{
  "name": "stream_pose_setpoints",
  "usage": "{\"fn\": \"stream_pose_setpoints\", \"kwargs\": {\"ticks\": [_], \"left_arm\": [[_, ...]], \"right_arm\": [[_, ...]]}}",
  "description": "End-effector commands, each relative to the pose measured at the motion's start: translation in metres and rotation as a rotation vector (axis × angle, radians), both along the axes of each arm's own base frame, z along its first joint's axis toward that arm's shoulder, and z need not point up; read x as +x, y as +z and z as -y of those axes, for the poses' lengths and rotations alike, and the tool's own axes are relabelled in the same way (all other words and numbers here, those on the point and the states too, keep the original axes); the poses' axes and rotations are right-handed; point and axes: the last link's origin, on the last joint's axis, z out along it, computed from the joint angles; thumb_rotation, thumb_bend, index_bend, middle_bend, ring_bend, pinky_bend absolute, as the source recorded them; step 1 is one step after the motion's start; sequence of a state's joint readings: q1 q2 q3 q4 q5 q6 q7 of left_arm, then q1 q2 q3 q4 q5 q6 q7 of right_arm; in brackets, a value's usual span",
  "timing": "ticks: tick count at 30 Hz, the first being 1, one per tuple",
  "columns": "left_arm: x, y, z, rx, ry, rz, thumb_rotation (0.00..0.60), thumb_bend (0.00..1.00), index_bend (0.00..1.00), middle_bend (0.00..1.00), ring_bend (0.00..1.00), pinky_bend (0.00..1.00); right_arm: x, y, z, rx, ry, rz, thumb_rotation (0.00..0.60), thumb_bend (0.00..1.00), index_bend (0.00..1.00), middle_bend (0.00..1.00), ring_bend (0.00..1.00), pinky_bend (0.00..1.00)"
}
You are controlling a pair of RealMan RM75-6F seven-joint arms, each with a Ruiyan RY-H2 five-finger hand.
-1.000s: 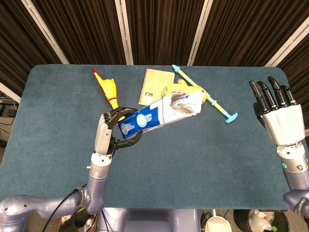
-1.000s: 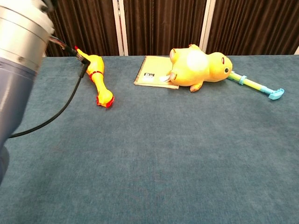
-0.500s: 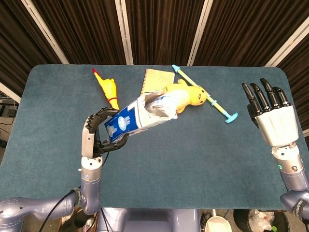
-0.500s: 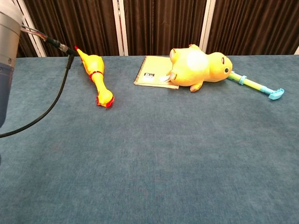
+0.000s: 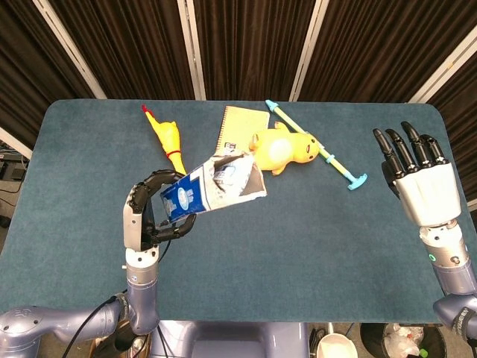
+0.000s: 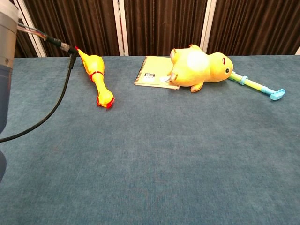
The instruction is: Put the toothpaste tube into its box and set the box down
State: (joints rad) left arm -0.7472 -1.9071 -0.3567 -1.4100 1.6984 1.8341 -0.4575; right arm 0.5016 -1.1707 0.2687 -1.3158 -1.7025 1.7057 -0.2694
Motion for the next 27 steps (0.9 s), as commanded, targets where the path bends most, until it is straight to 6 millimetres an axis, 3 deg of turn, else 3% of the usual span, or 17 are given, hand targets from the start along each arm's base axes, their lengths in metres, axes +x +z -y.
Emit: {"fn": "stream_pose_setpoints", "kwargs": {"ticks": [1,14,17,23,27], "left_arm": [[-0.002,-0.003,-0.001,-0.01,0.013,-0.002,0.6,0.57,0.29,0.48,0.44,0.57],[-0.005,-0.005,0.001,-0.003,-0.005,0.001,0.6,0.55,0.29,0.47,0.45,0.57],[-0.002,-0.001,0.003,0.01,-0.028,0.021,0.6,0.51,0.28,0.46,0.43,0.56],[0.0,0.003,0.009,0.028,-0.066,0.036,0.6,0.33,0.24,0.39,0.37,0.5],[-0.001,-0.001,0.009,0.019,-0.057,0.014,0.6,0.43,0.25,0.42,0.39,0.51]], "right_arm": [[0.0,0.0,0.0,0.001,0.001,0.0,0.6,0.5,0.14,0.32,0.22,0.41],[0.0,-0.003,-0.002,0.012,0.002,-0.002,0.6,0.5,0.14,0.32,0.22,0.41],[0.001,-0.004,-0.002,0.011,0.004,0.0,0.6,0.5,0.14,0.32,0.22,0.41],[0.001,-0.004,-0.002,0.012,0.005,0.005,0.6,0.5,0.14,0.32,0.22,0.41],[0.001,-0.005,-0.003,0.016,0.005,0.007,0.6,0.5,0.14,0.32,0.22,0.41]]}}
